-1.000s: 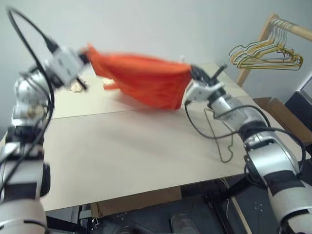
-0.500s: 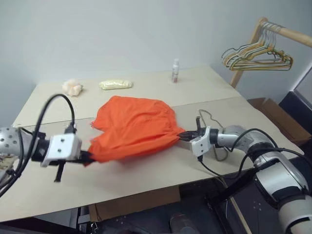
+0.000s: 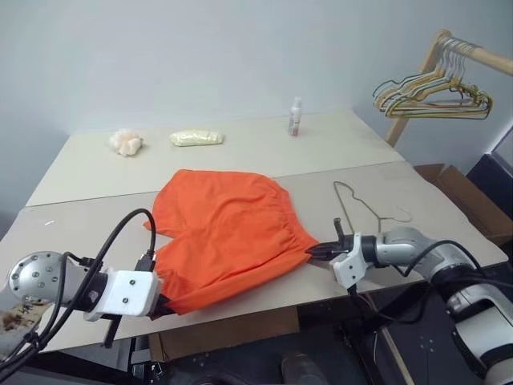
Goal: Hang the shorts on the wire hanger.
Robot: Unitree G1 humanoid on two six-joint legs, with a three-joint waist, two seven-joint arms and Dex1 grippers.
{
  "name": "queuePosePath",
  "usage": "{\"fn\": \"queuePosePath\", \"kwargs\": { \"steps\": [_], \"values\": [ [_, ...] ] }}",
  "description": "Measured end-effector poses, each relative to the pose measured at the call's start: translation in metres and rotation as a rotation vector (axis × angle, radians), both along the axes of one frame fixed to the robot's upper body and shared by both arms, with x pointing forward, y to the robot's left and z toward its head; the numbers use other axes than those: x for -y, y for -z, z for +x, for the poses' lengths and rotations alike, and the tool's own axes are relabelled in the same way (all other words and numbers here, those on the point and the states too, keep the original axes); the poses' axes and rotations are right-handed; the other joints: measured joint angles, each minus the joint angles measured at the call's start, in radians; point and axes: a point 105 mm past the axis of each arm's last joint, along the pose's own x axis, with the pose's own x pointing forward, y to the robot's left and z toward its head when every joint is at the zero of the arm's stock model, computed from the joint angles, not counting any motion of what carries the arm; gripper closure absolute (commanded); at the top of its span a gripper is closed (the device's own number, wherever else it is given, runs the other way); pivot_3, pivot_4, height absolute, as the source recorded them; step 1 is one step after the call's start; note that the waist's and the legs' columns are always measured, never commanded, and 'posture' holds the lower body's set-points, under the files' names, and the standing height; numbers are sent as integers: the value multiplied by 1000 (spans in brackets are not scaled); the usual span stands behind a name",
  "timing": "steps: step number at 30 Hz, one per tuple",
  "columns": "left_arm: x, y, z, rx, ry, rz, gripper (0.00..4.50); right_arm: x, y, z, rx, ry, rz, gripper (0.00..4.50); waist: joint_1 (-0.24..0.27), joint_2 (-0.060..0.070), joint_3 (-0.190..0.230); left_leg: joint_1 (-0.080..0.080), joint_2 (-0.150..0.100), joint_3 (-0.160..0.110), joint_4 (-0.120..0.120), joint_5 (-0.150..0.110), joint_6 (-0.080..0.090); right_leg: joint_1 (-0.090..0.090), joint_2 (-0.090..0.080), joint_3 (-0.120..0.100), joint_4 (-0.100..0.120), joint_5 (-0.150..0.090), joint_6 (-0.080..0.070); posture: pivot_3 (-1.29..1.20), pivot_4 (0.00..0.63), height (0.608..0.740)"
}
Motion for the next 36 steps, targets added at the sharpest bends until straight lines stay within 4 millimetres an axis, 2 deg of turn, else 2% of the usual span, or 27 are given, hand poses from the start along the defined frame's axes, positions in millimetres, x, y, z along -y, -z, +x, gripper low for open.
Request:
{"fn": "queuePosePath", "kwargs": {
  "steps": [1,4,9,10,15,17,19,22,24,27,30,32,36],
  "values": [
    [-1,2,-1,-12,2,4,4037,-1,0,-2,-10,8,7,4500,0,0,0,0,0,0,0,0,0,0,0,0,0,0,0,-179,0,740],
    [-4,6,-9,-59,27,13,3288,0,2,-8,-39,41,20,3764,2,0,0,0,0,0,0,0,0,0,0,0,0,0,0,-185,0,740],
    [-5,10,-22,-140,67,-2,1794,3,6,-22,-98,55,1,2192,6,0,0,-1,1,0,0,-1,0,0,-1,0,0,0,0,-185,0,740],
    [-6,9,-23,-144,72,-2,1379,6,6,-24,-108,59,-8,1738,8,0,0,-1,1,0,0,-1,0,0,-1,0,0,0,0,-184,0,740],
    [-3,-6,-11,-90,67,-23,0,28,-3,-48,-195,103,-73,139,38,0,0,-1,1,0,0,-1,1,0,-1,-1,-1,0,-1,-180,0,740],
    [2,-18,4,-23,29,-75,0,40,-13,-52,-261,212,-47,64,56,0,0,-1,2,0,1,-1,1,0,-1,-1,-1,0,-1,-186,0,740],
    [13,-31,20,45,-27,-180,0,47,-28,-48,-335,366,66,64,64,1,0,-1,2,1,1,-1,1,0,-1,-1,-1,0,-1,-190,0,740],
    [32,-53,43,113,-131,-402,0,63,-55,-30,-383,639,260,64,73,0,-1,-2,3,1,2,-2,0,-1,0,-1,0,0,0,-205,0,740],
    [41,-61,52,120,-182,-499,0,76,-64,-19,-372,800,324,64,74,1,-1,-3,3,1,3,-3,-1,-2,0,-1,0,0,0,-214,0,740],
    [55,-70,63,131,-224,-639,0,110,-54,-4,-419,1167,382,64,81,0,-2,-5,4,1,7,-4,0,-2,1,-1,0,0,0,-229,0,740],
    [64,-74,68,111,-231,-696,0,137,-40,-2,-490,1460,387,64,85,1,-2,-6,3,1,7,-5,0,-3,1,-1,0,0,0,-240,0,740],
    [67,-76,69,107,-223,-708,0,143,-33,-5,-545,1573,380,64,85,1,-3,-8,3,1,7,-5,0,-4,1,-1,-1,0,0,-241,0,740],
    [70,-74,69,92,-210,-710,0,143,-14,-12,-676,1702,379,64,81,1,-3,-8,2,2,8,-5,1,-3,2,0,-1,0,0,-245,0,740]
  ]
}}
